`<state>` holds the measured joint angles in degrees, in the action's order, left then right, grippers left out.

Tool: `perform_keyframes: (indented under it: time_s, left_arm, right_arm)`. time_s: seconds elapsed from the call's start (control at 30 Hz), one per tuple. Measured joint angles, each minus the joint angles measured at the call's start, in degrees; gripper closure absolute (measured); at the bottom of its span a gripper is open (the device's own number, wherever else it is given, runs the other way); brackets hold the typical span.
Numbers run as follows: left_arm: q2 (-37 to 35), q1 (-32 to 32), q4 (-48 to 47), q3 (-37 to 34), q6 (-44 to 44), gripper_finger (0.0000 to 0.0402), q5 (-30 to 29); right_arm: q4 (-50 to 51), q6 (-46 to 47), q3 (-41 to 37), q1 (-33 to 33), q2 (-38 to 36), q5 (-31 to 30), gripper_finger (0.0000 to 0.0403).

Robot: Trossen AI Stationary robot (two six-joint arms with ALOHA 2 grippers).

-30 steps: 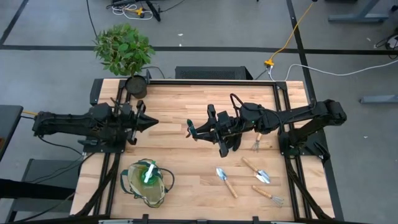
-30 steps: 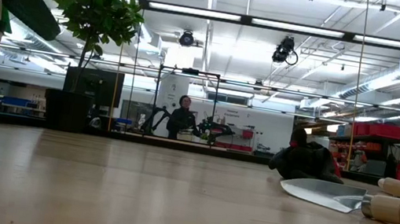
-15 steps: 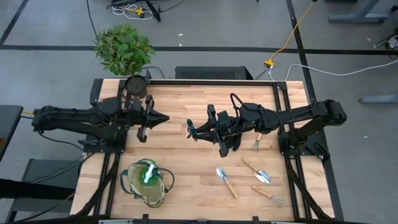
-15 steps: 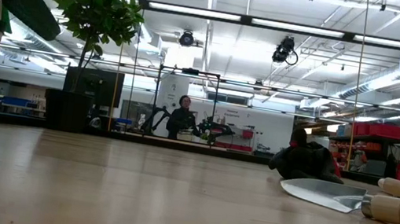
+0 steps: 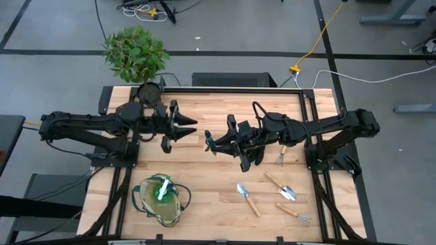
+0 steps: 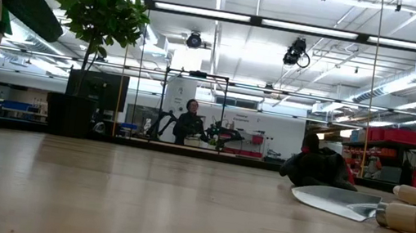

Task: Pick & Place Garden tools in Gardening bag
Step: Put the shear scissors into the gardening bag

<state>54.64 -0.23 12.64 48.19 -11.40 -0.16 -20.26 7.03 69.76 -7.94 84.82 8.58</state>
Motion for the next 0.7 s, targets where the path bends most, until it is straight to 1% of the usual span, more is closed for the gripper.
perform_keyframes:
  time_s: [0.1, 0.17, 0.23, 0.4, 0.53, 0.7]
  left_arm:
    - [1.41, 0.0, -0.15, 1.61, -0.25, 0.0222, 0.81]
    - [2.18, 0.0, -0.59, 2.75, -0.25, 0.0206, 1.54]
    - [2.83, -0.02, -0.72, 3.47, 0.0, 0.0196, 1.91]
    - [3.62, 0.0, -1.1, 3.71, 0.07, 0.0189, 1.78]
    - [4.37, 0.0, -1.15, 3.77, 0.57, 0.0189, -1.26]
    - [4.63, 0.02, -0.43, 3.78, 0.82, 0.0189, -3.88]
  right_arm:
    - [0.08, -0.08, 0.0, 0.0, 0.0, -0.11, 0.0357]
    - [0.12, -0.41, 0.0, 0.0, 0.0, -0.34, 0.0357]
    - [0.2, -0.44, 0.0, 0.0, 0.0, -2.12, 0.0357]
    - [0.25, -2.55, 0.0, 0.02, 0.0, -6.61, 0.0357]
    - [0.27, -3.54, 0.0, 0.02, 0.0, -10.45, 0.0357]
    - [0.73, -5.08, -0.02, 0.02, -0.02, -13.36, 0.0357]
